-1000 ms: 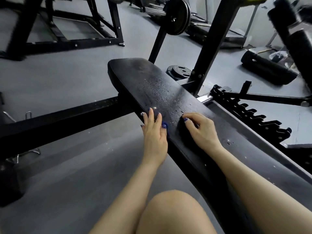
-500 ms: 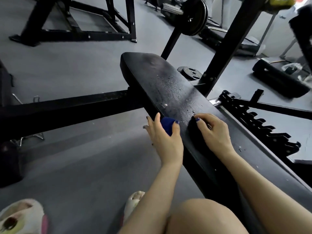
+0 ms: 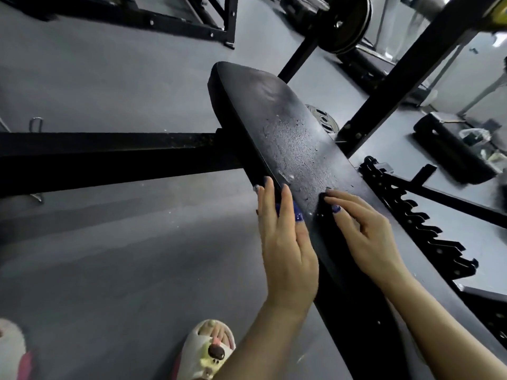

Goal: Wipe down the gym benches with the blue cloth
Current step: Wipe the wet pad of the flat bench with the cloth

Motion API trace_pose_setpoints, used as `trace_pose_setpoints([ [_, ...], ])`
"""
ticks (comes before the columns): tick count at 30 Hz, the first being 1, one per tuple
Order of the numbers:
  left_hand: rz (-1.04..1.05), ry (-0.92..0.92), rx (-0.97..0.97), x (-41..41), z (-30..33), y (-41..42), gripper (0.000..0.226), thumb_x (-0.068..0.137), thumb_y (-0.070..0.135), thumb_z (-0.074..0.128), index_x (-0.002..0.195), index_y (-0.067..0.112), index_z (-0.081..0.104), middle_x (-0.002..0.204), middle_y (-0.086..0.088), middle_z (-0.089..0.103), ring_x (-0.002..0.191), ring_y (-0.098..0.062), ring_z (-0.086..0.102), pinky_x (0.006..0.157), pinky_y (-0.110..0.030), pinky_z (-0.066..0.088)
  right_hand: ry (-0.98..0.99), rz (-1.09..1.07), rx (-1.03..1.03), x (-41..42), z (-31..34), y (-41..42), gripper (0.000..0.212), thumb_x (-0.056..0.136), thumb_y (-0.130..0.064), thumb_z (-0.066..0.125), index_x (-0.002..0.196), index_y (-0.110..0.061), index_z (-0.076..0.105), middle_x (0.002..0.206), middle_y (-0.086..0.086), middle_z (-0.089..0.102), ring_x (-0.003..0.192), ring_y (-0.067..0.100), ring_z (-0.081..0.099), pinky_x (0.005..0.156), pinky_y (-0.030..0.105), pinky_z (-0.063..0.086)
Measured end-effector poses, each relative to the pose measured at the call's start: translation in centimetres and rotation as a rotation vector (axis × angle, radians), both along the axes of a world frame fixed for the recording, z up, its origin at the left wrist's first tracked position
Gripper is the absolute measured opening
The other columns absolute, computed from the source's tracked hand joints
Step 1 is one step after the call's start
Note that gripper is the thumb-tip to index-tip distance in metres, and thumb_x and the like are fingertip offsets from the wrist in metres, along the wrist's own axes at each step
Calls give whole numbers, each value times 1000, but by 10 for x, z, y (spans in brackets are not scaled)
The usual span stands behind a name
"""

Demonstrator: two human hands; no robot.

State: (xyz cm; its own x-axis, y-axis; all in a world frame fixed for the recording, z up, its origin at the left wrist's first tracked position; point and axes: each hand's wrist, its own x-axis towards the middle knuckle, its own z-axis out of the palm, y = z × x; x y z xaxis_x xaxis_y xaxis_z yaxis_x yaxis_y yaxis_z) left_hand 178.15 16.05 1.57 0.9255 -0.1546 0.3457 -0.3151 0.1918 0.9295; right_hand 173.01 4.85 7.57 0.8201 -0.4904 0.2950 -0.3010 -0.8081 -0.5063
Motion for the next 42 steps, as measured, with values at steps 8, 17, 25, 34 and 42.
trace_pose_setpoints([
  [8, 39, 142, 53, 85, 6, -18, 49, 94, 11, 40, 142, 4, 42, 158, -10, 25, 148, -19, 17, 118, -34, 19, -115, -67, 114, 32, -2, -5, 27, 94, -26, 51, 106, -17, 73, 115, -14, 68, 115, -5, 57, 96, 8, 37],
  [17, -41, 145, 30, 61, -3, -9, 49, 98, 15, 43, 145, 3, 36, 161, -7, 13, 148, -13, 10, 117, -17, 8, -122, -71, 76, 31, -2, 1, 26, 91, -26, 51, 98, -19, 74, 109, -15, 70, 110, -5, 60, 94, 10, 40],
  [25, -140, -147, 72, 23, 1, 7, 21, 96, 2, 48, 117, -2, 52, 160, -17, 13, 148, -27, 18, 116, -50, 24, -137, -112, 87, 31, 2, 3, 24, 93, -22, 53, 101, -18, 75, 108, -11, 71, 108, -2, 61, 99, 20, 44],
  [34, -83, -228, 473, 96, 24, -10, 61, 90, 3, 46, 149, 9, 27, 162, -11, 8, 150, -22, 4, 120, -47, 6, -157, -127, 137, 30, 2, 2, 26, 92, -25, 52, 100, -15, 75, 110, -13, 71, 109, -1, 61, 98, 20, 44],
  [42, -238, 67, 88, 74, 22, 1, 55, 98, 13, 39, 151, 18, 24, 162, 4, 6, 143, 3, -7, 115, -17, -5, -199, -149, 177, 26, 3, 0, 24, 94, -12, 56, 106, -22, 73, 106, -15, 71, 102, -2, 63, 92, 19, 45],
])
